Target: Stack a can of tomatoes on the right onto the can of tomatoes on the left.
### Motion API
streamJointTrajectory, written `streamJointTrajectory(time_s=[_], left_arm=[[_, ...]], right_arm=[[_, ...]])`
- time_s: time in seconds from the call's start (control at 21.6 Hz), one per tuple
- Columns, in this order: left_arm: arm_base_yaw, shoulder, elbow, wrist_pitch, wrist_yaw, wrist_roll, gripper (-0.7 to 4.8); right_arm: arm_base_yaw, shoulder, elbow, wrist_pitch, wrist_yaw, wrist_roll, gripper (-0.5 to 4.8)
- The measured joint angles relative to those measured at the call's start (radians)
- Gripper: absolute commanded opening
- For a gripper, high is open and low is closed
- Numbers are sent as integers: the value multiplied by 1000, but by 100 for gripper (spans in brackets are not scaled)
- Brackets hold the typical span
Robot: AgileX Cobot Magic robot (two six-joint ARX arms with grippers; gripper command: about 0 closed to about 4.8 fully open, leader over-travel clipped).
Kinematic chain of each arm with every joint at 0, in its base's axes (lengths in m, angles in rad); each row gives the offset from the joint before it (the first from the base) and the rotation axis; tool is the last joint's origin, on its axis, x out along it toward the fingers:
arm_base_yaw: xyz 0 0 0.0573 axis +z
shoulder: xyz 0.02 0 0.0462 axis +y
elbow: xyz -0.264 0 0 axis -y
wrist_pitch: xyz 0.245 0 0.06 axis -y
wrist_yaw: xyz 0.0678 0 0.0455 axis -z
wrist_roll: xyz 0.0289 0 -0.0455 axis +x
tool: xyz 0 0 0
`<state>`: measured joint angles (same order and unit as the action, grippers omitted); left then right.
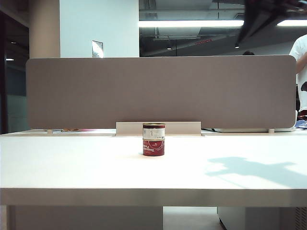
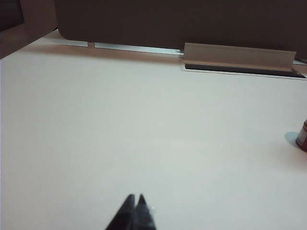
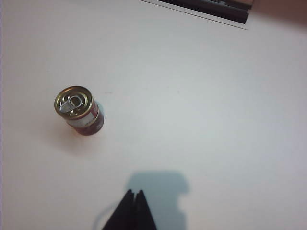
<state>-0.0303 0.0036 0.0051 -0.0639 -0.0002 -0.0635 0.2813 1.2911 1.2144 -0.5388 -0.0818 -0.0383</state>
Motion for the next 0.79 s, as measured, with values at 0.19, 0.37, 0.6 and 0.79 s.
streamJointTrajectory(time_s=[0.19, 0.37, 0.6, 0.79], left_arm=[[0, 0, 0, 0, 0, 0, -6], [0, 0, 0, 0, 0, 0, -6], [0, -1, 0, 0, 0, 0, -6], [0, -1, 0, 0, 0, 0, -6]], right_arm=[[-1, -164, -184, 97, 2, 76, -1], [-1, -339, -361, 187, 36, 114, -1], [-1, -535, -592, 340, 109, 193, -1], [-2, -605, -733, 419, 194, 218, -1]])
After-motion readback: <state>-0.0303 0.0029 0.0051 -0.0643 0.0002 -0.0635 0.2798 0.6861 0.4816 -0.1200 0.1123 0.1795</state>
